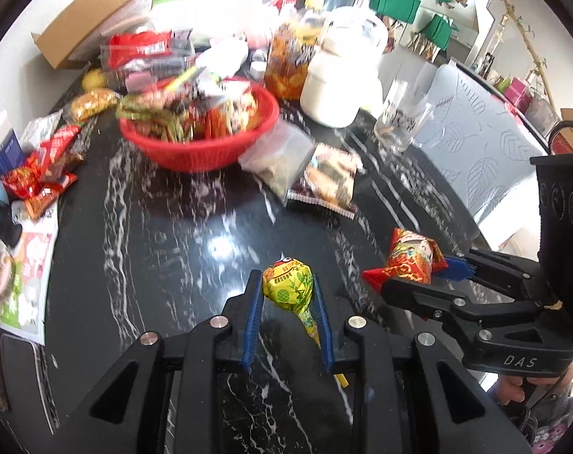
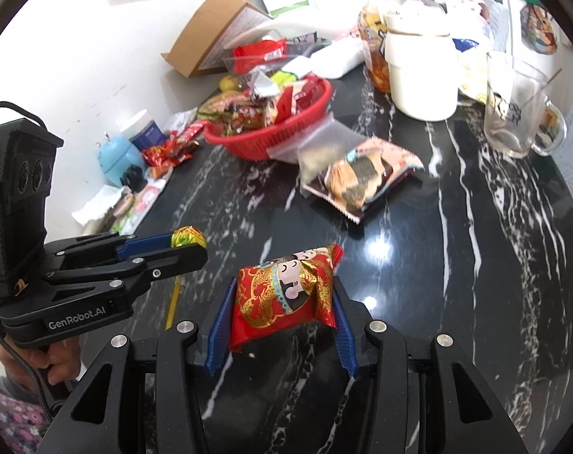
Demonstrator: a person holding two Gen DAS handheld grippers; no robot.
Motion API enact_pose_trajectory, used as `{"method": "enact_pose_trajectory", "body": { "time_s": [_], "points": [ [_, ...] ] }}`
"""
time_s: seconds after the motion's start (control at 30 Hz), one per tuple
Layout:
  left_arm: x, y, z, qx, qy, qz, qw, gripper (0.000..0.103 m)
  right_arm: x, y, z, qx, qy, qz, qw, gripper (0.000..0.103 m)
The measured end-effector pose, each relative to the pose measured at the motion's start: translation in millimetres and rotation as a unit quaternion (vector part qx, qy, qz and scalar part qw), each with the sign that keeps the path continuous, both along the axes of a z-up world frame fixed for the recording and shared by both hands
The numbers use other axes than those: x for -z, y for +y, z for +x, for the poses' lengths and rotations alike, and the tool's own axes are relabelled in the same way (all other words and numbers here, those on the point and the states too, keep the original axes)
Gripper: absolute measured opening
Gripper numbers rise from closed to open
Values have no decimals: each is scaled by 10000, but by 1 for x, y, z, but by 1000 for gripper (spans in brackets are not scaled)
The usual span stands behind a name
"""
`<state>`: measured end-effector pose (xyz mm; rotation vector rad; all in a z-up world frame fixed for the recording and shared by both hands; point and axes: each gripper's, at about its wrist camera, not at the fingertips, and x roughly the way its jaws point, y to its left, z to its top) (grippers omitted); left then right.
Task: Organize snacks
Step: 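Lift the lollipop with the left gripper while the right gripper lifts the red packet, then carry the lollipop and the red packet over the red basket with both grippers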
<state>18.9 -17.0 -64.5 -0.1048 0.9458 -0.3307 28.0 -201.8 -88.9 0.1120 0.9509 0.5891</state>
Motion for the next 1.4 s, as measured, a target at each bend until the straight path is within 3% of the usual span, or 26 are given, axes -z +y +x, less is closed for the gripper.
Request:
{"method": "enact_pose_trajectory", "body": {
  "time_s": [0.73, 1.03, 1.4],
  "points": [
    [-76, 10, 51, -250, -1350, 134, 9904, 25, -57, 6, 51, -154, -744, 195, 9969, 46],
    [-80, 21, 90, -432, -1519, 306, 9870, 25, -66, 14, 82, -191, -930, 155, 9954, 46],
    [-67, 32, 125, -565, -1377, 309, 9884, 25, -71, 26, 117, -328, -1021, 114, 9942, 47]
  ]
}}
